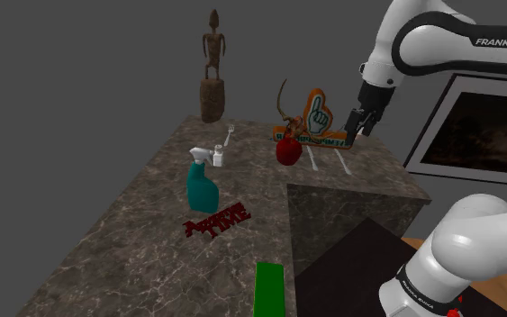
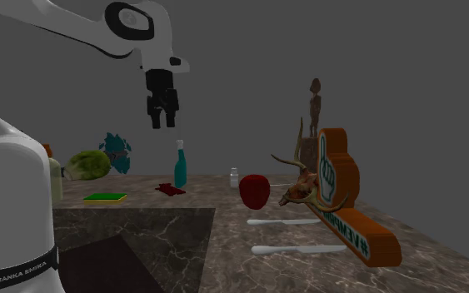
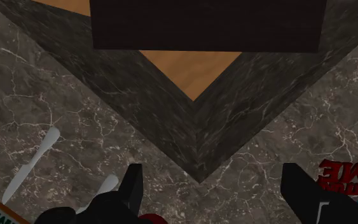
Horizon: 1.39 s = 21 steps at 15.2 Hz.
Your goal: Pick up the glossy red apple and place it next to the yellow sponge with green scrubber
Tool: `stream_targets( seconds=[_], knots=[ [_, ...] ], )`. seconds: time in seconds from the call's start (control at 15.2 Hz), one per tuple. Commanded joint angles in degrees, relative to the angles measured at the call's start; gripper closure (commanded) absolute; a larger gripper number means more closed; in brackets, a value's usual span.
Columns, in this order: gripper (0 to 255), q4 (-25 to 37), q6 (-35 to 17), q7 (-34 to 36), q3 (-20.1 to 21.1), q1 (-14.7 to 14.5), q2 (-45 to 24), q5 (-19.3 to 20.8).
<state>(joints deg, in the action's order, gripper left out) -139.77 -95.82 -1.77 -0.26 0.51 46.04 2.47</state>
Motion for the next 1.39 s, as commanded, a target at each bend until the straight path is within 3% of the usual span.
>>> stream_targets(
  seconds=[0.0, 0.66, 1.32],
  knots=[
    [0, 0.0, 0.0, 0.0, 0.0, 0.0, 0.0, 0.0],
    [0, -2.27, -25.52, 8.08, 1.57, 3.28, -14.92, 1.7],
    [0, 4.79, -45.92, 18.46, 3.13, 7.82, -34.4, 7.11]
  ],
)
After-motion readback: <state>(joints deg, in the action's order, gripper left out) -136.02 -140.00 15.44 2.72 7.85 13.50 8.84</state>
